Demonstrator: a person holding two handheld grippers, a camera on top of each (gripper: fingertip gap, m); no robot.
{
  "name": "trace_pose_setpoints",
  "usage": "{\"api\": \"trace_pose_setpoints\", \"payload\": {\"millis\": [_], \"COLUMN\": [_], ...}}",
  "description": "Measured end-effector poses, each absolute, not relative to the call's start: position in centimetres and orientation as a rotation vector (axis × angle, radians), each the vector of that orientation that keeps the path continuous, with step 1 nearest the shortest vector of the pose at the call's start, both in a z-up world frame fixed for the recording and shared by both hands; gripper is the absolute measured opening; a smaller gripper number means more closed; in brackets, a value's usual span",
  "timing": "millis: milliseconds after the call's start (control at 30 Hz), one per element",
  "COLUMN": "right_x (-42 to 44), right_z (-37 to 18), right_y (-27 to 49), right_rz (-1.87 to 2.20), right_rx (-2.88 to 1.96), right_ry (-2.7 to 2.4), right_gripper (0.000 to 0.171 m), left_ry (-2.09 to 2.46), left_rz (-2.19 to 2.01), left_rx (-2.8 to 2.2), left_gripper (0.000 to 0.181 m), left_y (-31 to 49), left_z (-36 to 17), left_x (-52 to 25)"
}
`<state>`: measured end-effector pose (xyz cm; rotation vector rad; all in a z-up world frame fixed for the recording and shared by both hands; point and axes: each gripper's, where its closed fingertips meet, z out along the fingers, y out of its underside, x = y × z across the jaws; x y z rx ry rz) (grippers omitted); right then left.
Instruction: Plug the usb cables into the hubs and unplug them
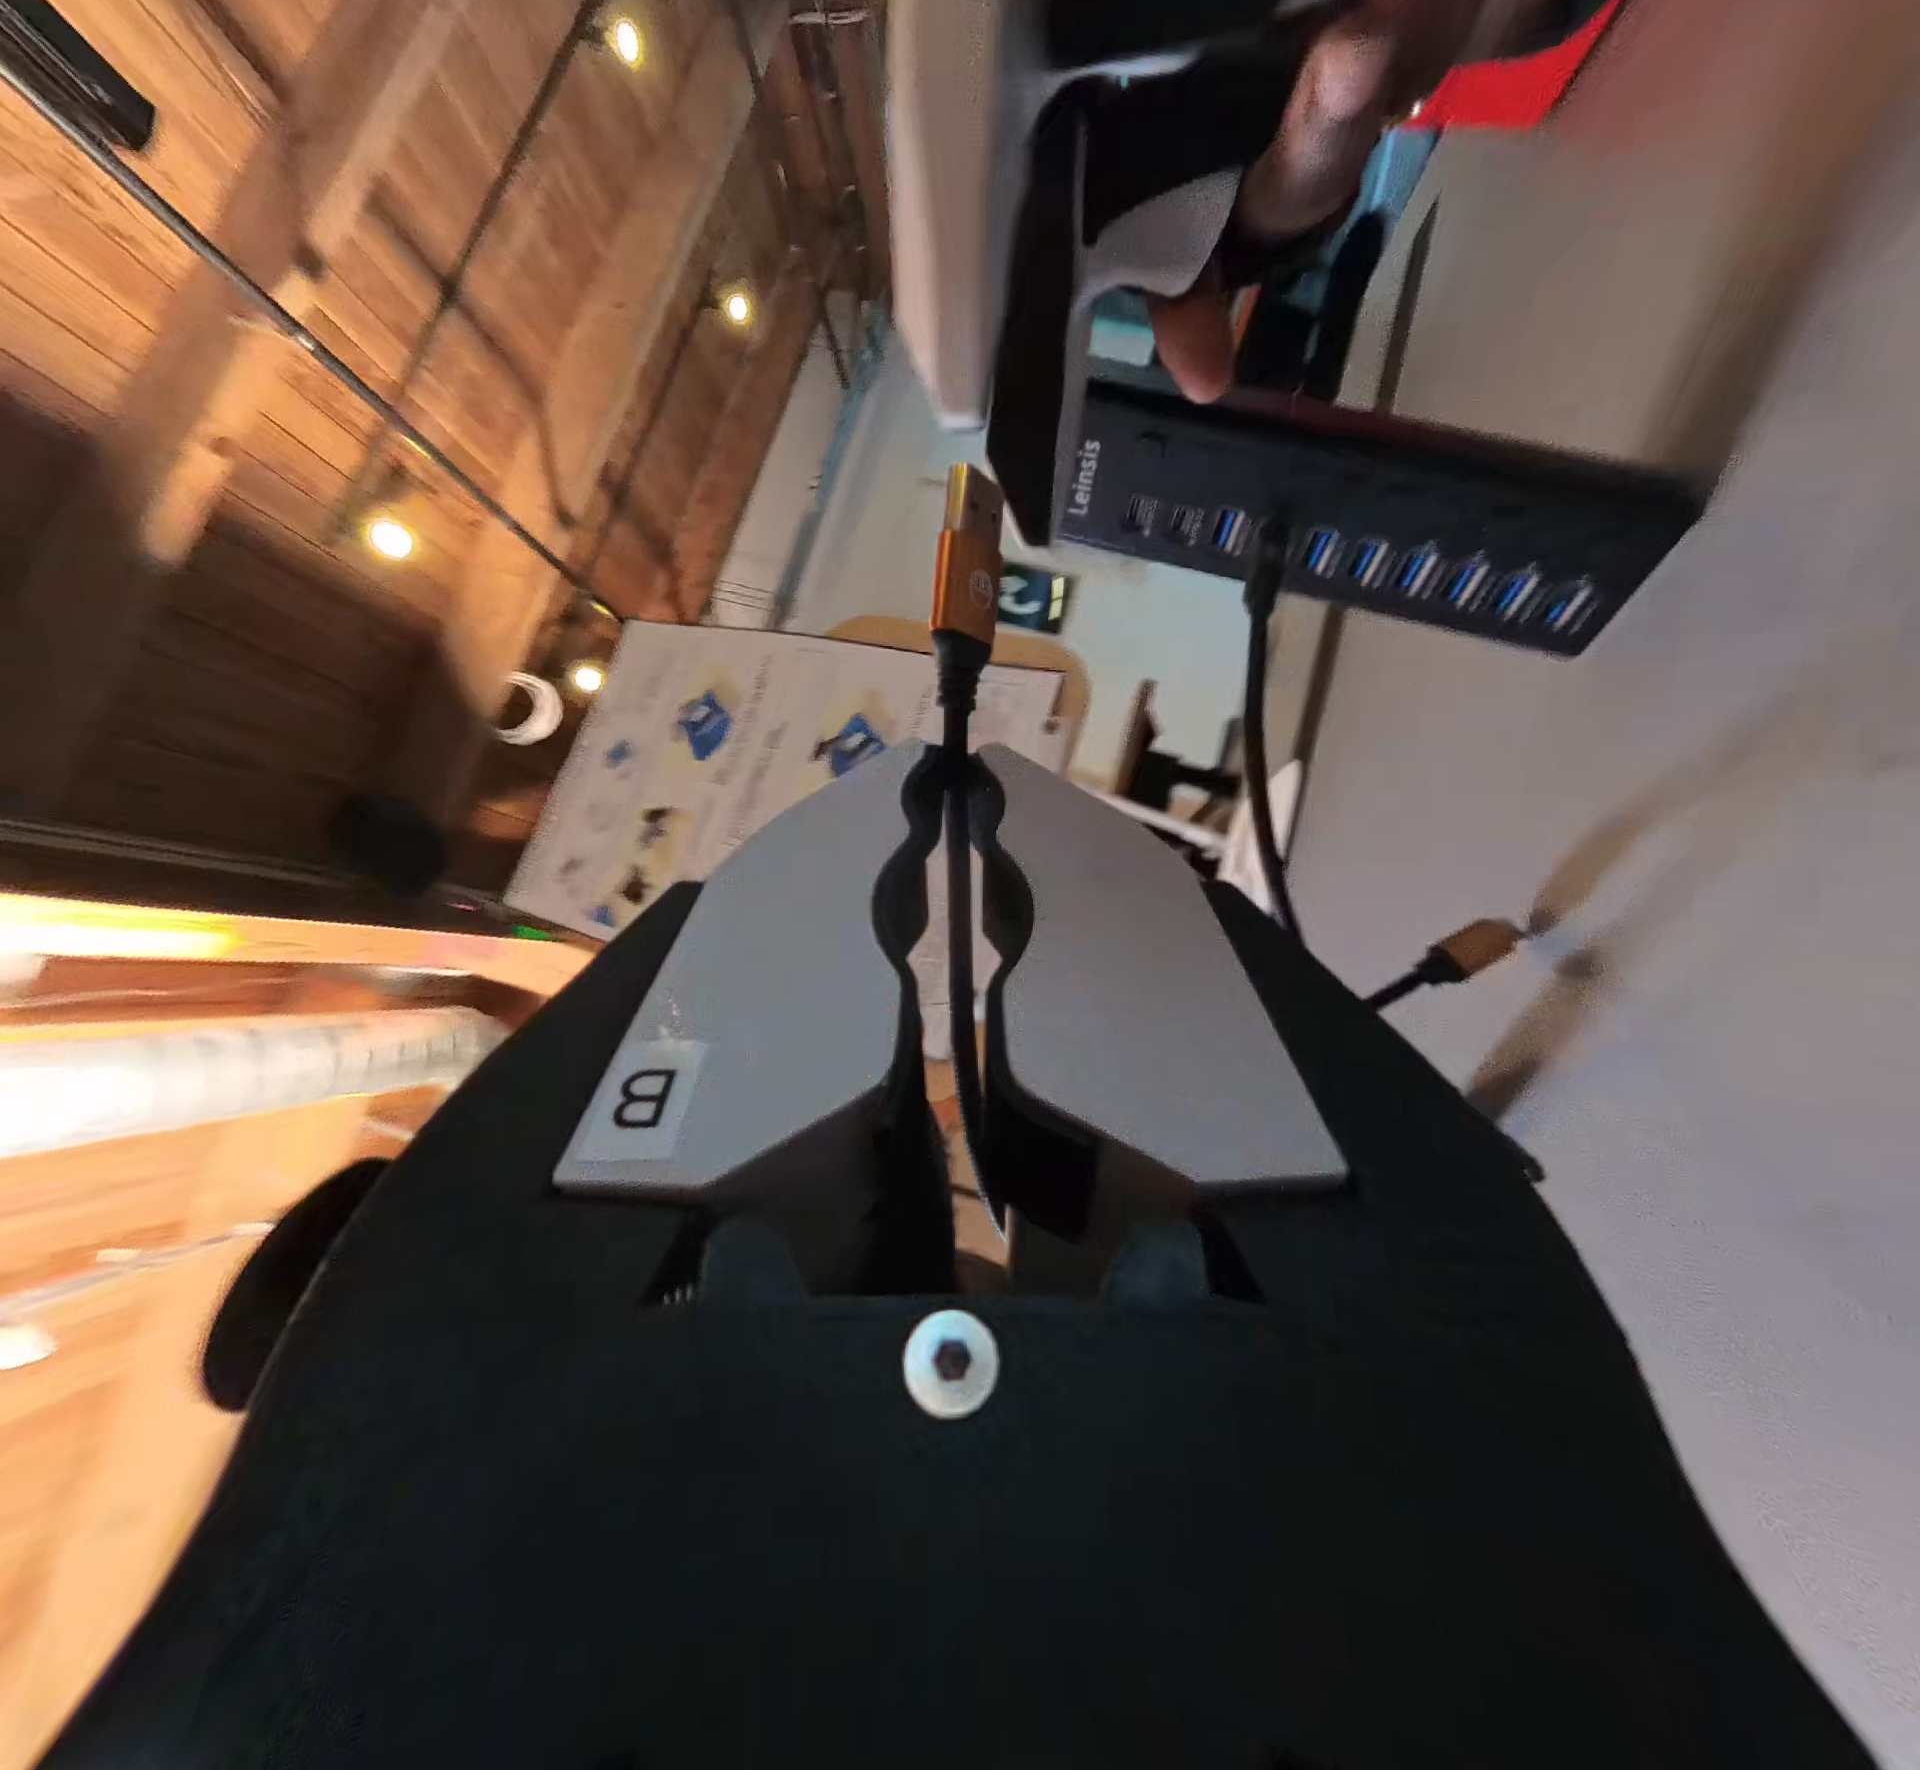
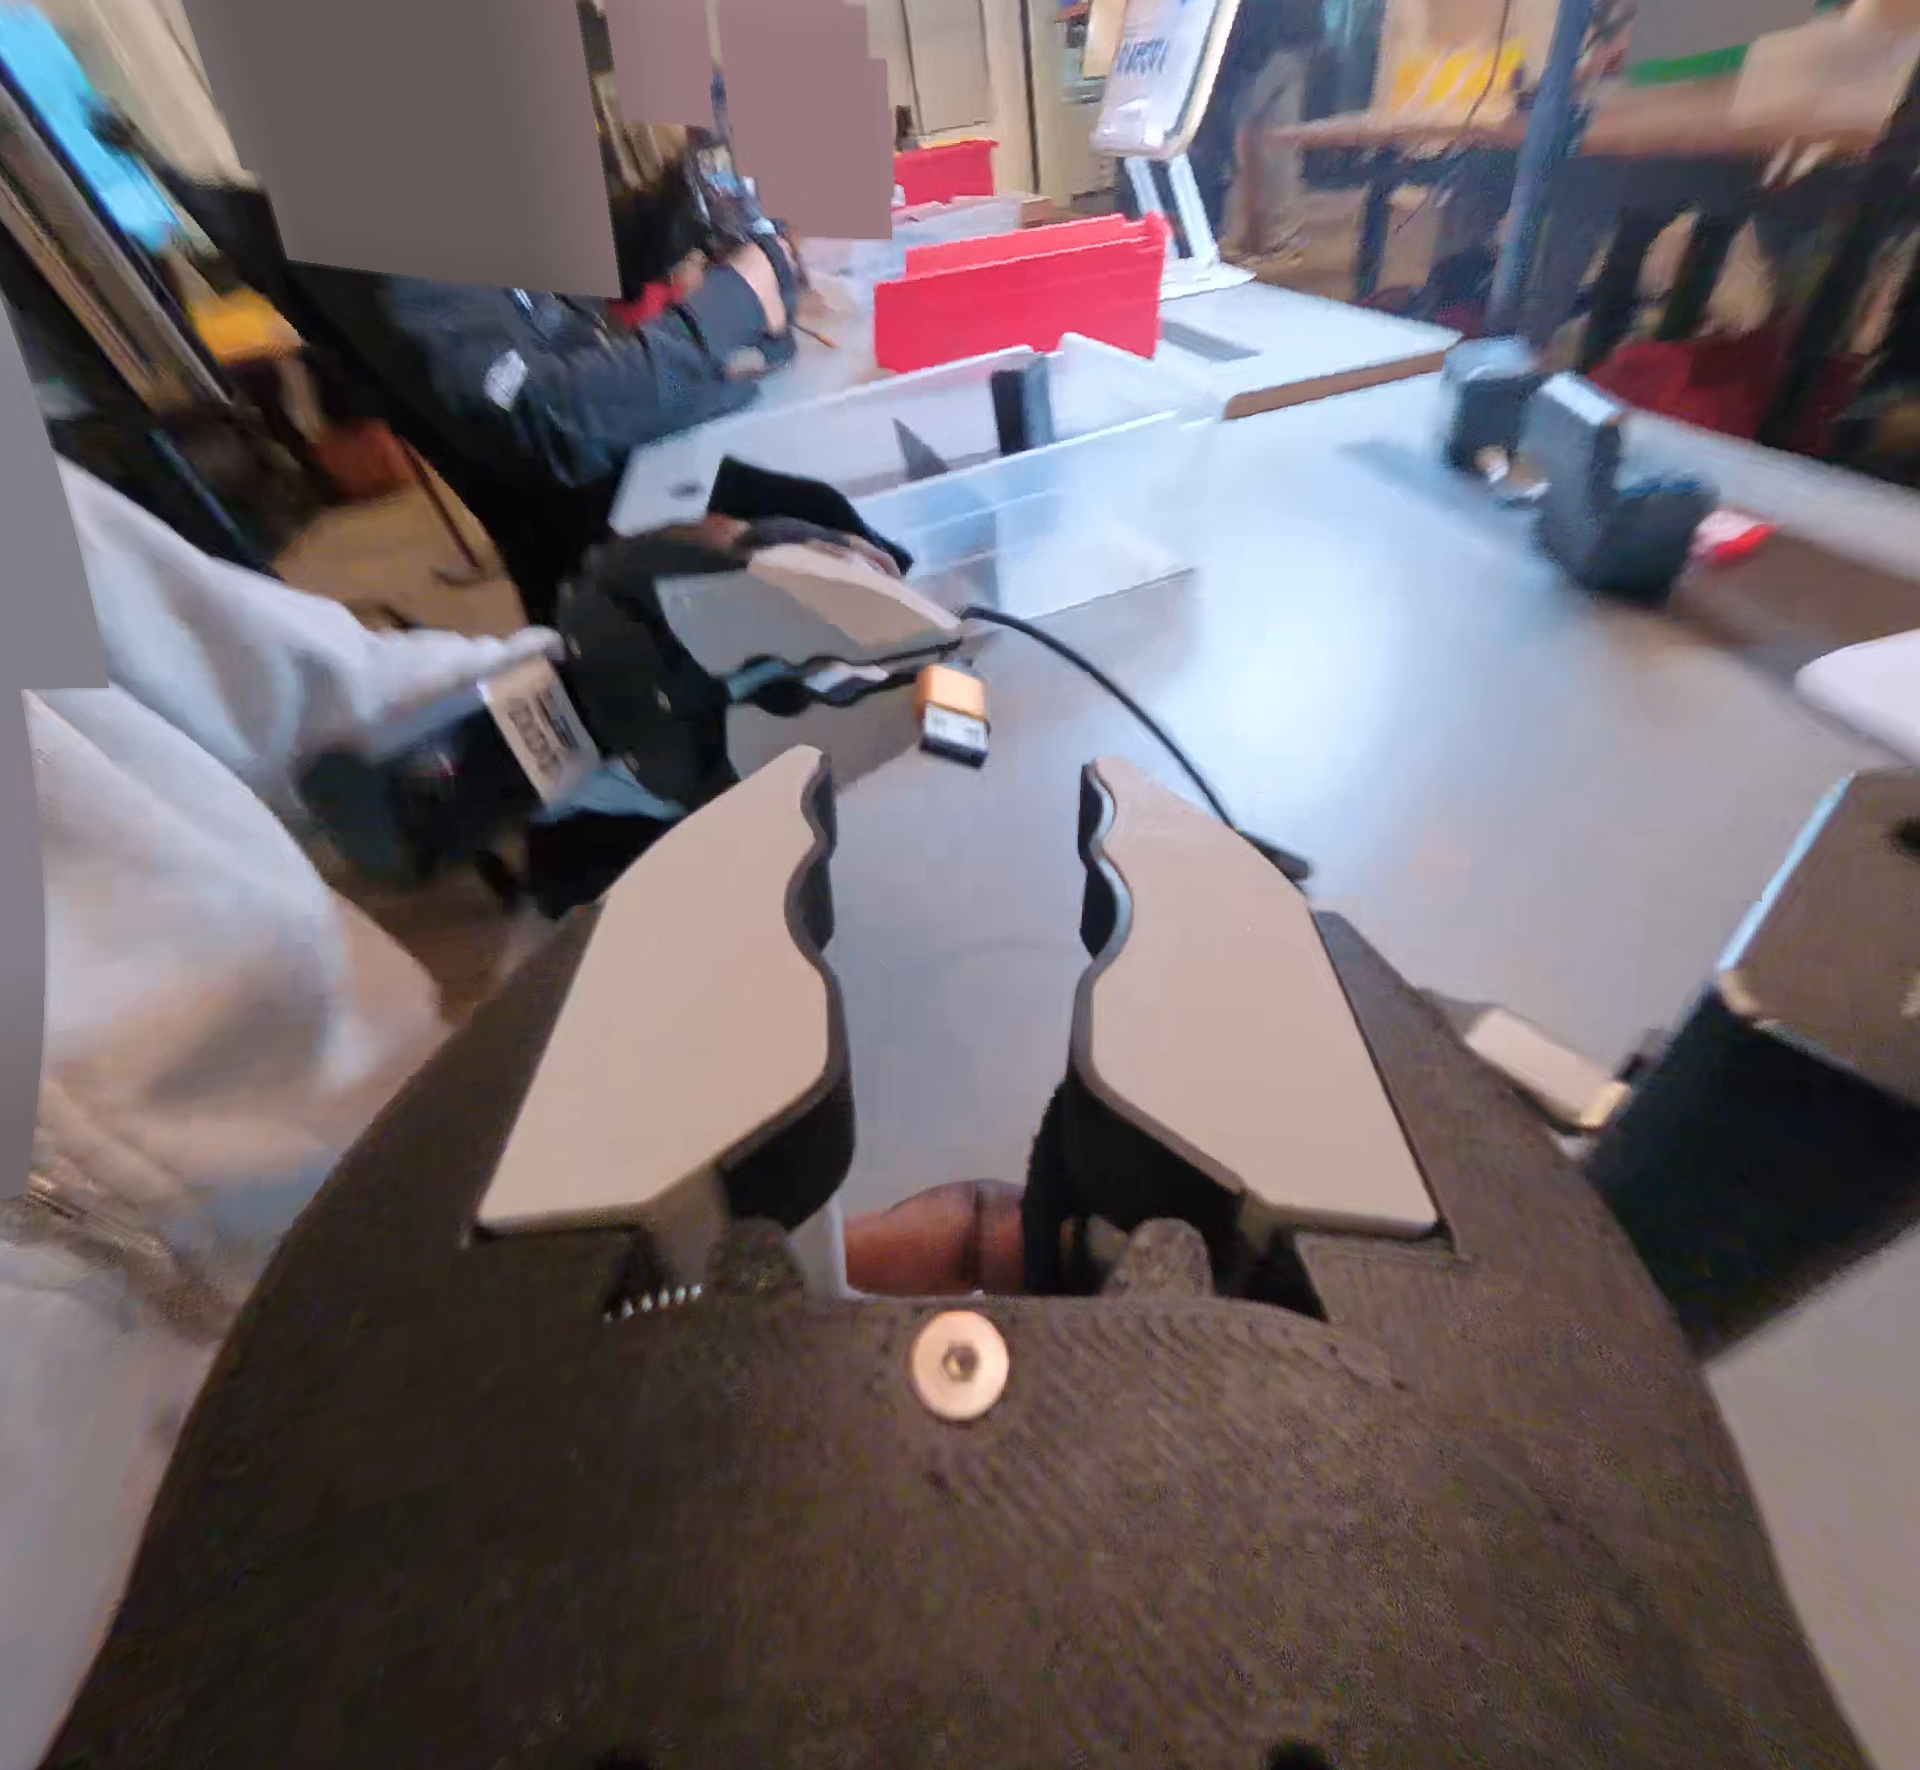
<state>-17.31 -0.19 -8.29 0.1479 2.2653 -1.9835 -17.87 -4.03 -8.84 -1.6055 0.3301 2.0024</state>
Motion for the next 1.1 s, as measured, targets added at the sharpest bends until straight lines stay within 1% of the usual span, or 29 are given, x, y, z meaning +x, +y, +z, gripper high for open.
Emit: {"api": "trace_pose_setpoints", "payload": {"millis": [133, 233, 333, 500, 633, 667, 700, 733, 867, 967, 1100], "right_x": [-17.4, -17.4, -17.2, -17.2, -17.2, -17.1, -17.0, -16.9, -17.0, -17.4, -18.4], "right_z": [-8.6, -9.3, -8.6, -8.7, -9.0, -9.0, -9.1, -9.1, -9.0, -8.7, -7.7], "right_y": [-1.4, -1.6, -1.5, -1.4, -1.5, -1.6, -1.6, -1.7, -1.6, -1.5, -0.9], "right_rz": [-1.895, -1.869, -1.919, -1.902, -1.874, -1.865, -1.858, -1.854, -1.888, -1.956, -2.085], "right_rx": [0.319, 0.309, 0.290, 0.290, 0.299, 0.295, 0.290, 0.283, 0.259, 0.231, 0.257], "right_ry": [2.073, 2.122, 2.073, 2.047, 2.050, 2.046, 2.044, 2.047, 2.071, 2.112, 2.097], "right_gripper": [0.041, 0.029, 0.019, 0.019, 0.025, 0.024, 0.018, 0.015, 0.015, 0.015, 0.016], "left_ry": [0.442, 0.442, 0.463, 0.472, 0.461, 0.460, 0.460, 0.456, 0.444, 0.316, 0.069], "left_rz": [2.147, 2.156, 2.158, 2.173, 2.173, 2.172, 2.171, 2.169, 2.144, 1.986, 1.728], "left_rx": [-1.588, -1.585, -1.595, -1.593, -1.591, -1.591, -1.591, -1.593, -1.593, -1.602, -1.517], "left_gripper": [0.005, 0.005, 0.005, 0.005, 0.005, 0.005, 0.005, 0.005, 0.005, 0.012, 0.023], "left_y": [-3.3, -3.4, -3.5, -3.3, -3.5, -3.5, -3.5, -3.5, -3.4, -3.4, -4.5], "left_z": [-8.9, -8.8, -9.0, -9.1, -9.0, -9.0, -9.0, -9.0, -9.0, -9.1, -7.6], "left_x": [-17.5, -17.5, -17.5, -17.5, -17.5, -17.5, -17.5, -17.6, -17.6, -17.8, -17.9]}}
